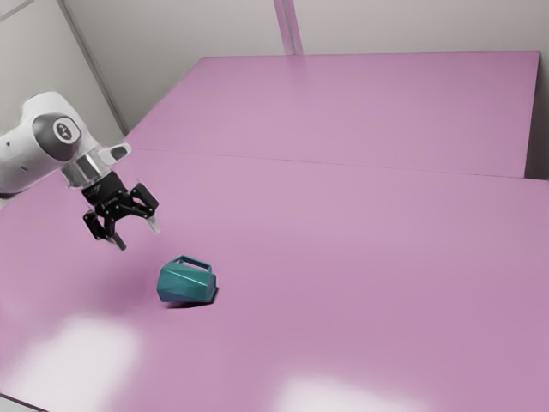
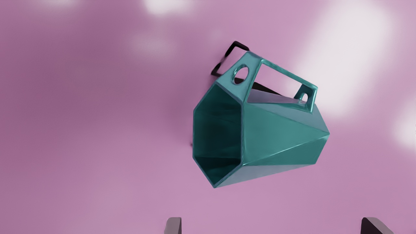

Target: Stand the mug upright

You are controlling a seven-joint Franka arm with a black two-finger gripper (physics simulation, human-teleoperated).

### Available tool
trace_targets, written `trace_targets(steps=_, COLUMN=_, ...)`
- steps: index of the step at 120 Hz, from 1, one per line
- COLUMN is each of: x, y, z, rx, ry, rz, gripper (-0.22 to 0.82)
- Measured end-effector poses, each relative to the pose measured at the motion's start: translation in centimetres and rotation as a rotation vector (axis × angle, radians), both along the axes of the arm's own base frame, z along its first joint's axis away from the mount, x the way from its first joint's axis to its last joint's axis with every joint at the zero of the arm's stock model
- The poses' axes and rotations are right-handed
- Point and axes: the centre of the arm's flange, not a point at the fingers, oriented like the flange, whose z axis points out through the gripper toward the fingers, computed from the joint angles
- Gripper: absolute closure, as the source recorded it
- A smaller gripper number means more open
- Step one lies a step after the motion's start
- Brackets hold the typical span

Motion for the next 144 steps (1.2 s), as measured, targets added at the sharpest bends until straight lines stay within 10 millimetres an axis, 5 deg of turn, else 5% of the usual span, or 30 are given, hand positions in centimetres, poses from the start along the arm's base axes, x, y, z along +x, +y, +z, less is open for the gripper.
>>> trace_targets(steps=46, x=1.7, y=-1.1, z=-7.3, rx=-0.130, ry=0.080, rz=0.093, gripper=0.00)
trace_targets(steps=104, x=2.6, y=-1.9, z=-11.4, rx=-0.245, ry=0.092, rz=0.182, gripper=0.01)
trace_targets(steps=128, x=3.0, y=-2.0, z=-11.3, rx=-0.253, ry=0.082, rz=0.185, gripper=0.48)
trace_targets(steps=144, x=3.6, y=-2.7, z=-10.8, rx=-0.251, ry=0.069, rz=0.168, gripper=0.62)
